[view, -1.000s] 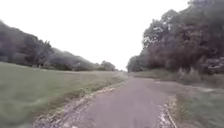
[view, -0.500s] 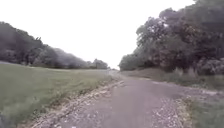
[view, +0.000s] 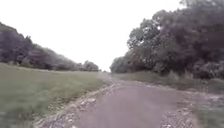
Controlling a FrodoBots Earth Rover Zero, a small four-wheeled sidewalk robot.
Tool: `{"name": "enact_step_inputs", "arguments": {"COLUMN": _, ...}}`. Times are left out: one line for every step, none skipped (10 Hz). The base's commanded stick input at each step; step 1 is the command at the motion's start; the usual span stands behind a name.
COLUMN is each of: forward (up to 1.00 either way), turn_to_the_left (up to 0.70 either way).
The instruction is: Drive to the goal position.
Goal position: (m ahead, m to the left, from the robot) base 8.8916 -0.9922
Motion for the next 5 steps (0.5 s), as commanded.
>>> {"name": "enact_step_inputs", "arguments": {"forward": 1.0, "turn_to_the_left": 0.0}}
{"name": "enact_step_inputs", "arguments": {"forward": 1.0, "turn_to_the_left": 0.0}}
{"name": "enact_step_inputs", "arguments": {"forward": 1.0, "turn_to_the_left": 0.0}}
{"name": "enact_step_inputs", "arguments": {"forward": 1.0, "turn_to_the_left": 0.0}}
{"name": "enact_step_inputs", "arguments": {"forward": 1.0, "turn_to_the_left": 0.0}}
